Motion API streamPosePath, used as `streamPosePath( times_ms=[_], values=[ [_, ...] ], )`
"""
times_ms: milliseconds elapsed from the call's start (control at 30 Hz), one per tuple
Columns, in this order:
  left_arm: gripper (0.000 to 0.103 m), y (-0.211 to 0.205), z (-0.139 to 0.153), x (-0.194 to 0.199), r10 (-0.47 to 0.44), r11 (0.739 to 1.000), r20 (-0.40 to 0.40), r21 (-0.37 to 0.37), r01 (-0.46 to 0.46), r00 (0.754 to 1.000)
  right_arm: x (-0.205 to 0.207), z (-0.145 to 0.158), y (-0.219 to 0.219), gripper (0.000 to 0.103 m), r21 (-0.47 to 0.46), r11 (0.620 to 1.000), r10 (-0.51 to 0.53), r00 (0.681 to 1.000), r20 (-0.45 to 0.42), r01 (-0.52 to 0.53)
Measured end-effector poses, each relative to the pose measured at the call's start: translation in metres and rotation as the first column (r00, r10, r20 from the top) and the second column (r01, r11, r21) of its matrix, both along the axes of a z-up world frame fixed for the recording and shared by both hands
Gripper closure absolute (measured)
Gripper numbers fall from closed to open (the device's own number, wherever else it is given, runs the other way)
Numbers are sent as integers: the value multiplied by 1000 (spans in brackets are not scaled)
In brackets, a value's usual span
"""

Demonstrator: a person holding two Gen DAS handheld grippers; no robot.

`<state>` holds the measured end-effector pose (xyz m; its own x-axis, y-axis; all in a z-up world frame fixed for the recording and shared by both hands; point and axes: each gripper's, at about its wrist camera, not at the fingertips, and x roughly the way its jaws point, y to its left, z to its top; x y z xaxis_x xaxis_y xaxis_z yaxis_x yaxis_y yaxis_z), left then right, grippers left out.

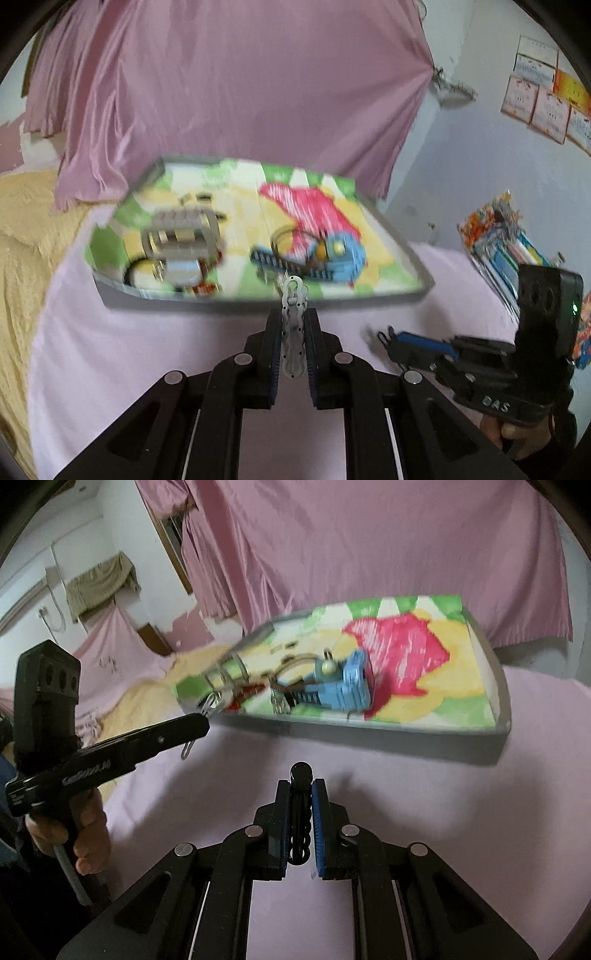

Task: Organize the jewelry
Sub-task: 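Carry the black keychain and white link bracelet over the tray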

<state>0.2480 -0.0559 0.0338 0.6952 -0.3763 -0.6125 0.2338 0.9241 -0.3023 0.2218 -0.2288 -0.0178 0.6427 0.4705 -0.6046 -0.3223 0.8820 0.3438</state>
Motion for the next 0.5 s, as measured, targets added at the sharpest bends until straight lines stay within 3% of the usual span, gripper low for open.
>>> streamPosePath(
  times_ms=[267,500],
  values=[
    [91,3,16,29,56,998,72,-15,-55,996,23,32,-12,93,47,997,-72,989,126,67],
    [91,-3,12,60,79,997,59,0,-79,995,58,33,-25,93,68,983,-180,975,128,173]
  ],
)
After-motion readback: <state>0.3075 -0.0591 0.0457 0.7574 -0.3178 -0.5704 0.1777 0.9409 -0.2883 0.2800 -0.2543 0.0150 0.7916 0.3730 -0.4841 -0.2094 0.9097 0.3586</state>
